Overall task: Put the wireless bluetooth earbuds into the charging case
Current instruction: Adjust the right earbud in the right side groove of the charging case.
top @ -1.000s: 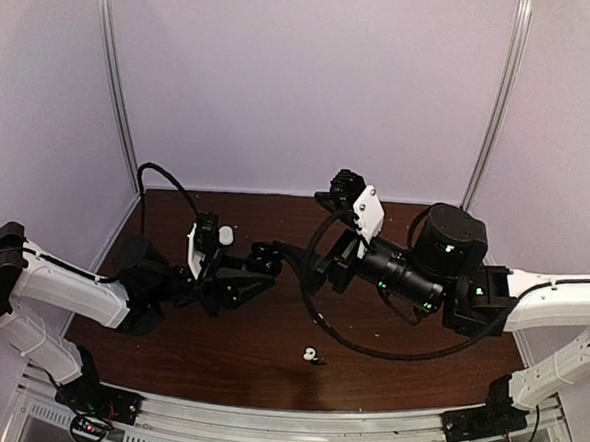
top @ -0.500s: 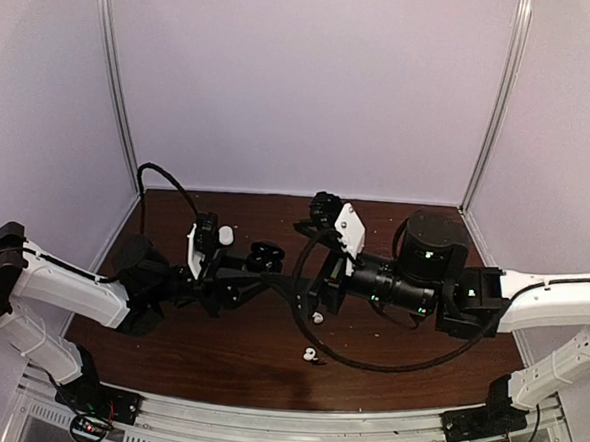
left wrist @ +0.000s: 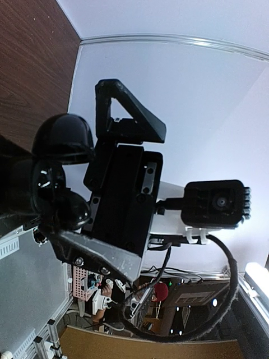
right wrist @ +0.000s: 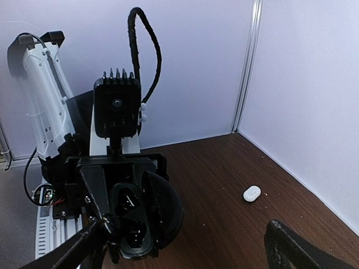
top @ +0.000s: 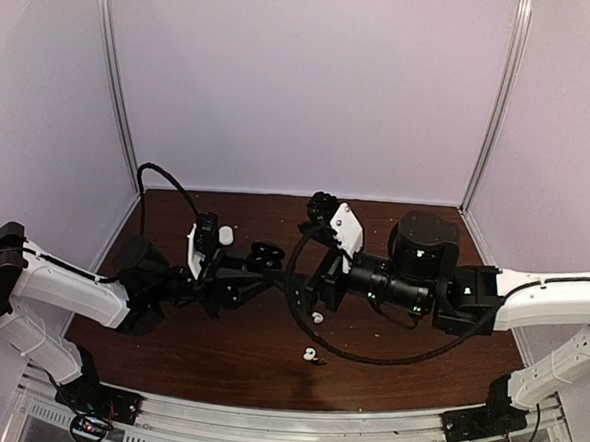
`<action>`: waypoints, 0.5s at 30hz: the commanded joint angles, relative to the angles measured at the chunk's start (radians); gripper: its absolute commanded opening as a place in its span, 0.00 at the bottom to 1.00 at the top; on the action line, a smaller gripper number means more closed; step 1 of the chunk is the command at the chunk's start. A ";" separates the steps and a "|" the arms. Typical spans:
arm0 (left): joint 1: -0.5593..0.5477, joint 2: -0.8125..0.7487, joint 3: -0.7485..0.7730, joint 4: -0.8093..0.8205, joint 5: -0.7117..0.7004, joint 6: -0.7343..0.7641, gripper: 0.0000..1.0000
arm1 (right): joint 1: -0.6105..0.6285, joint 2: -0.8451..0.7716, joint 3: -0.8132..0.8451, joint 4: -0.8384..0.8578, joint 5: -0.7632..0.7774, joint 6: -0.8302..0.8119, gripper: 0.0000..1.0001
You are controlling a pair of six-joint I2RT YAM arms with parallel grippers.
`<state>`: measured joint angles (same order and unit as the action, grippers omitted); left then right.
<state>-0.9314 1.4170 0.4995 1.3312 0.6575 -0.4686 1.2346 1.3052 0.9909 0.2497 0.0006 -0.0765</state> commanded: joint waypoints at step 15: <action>-0.004 -0.011 0.000 0.051 0.006 0.019 0.02 | -0.035 -0.033 0.000 -0.033 -0.040 0.026 1.00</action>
<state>-0.9314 1.4170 0.4995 1.3315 0.6510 -0.4671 1.2087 1.2949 0.9905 0.2283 -0.0128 -0.0555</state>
